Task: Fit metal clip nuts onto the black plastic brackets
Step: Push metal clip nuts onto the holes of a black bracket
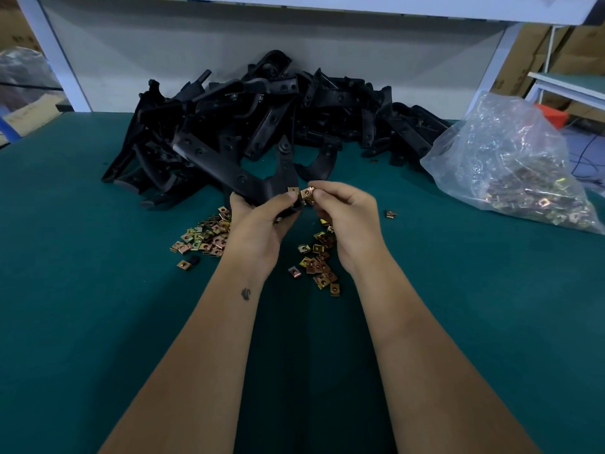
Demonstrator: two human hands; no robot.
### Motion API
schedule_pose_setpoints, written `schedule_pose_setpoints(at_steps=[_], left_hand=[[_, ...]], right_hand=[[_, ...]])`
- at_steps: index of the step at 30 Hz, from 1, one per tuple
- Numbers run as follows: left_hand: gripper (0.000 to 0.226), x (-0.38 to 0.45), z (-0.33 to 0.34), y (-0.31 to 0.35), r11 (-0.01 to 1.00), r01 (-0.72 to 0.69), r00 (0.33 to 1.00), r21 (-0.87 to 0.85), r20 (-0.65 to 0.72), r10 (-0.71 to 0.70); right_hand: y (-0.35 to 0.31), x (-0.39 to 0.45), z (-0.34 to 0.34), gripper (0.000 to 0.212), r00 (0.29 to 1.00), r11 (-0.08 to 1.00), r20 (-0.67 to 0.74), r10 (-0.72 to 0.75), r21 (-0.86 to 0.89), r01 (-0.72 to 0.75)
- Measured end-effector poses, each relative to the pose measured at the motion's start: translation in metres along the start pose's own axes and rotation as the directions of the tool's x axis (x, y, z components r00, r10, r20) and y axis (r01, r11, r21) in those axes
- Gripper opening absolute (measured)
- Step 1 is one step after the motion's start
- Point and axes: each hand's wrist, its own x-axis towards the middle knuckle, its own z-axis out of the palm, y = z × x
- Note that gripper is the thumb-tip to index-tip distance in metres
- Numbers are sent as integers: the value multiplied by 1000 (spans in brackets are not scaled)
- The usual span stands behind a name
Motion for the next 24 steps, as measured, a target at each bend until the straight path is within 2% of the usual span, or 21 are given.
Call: schedule_pose_setpoints(at_steps=[5,13,16,20,24], left_hand=[[60,3,1,-2,997,-53,998,-57,-34,51],[68,3,0,-1,995,-97,992,-10,-81,95],[72,4,-2,1,993,-121,988,-7,-101,120],[66,5,-4,5,992,-130,983,-8,-129,128],[56,1,-1,0,997,-67,997,26,-36,68]], right_hand=[[-2,-2,3,23,999,1000,32,-9,-23,10],[-1,-2,4,14,995,999,97,-2,-46,6],[0,-2,3,18,995,999,95,7,-54,-2],[0,1,-2,19,998,1000,60,25,8,-26],[1,2,-5,18,998,994,63,26,107,-33]])
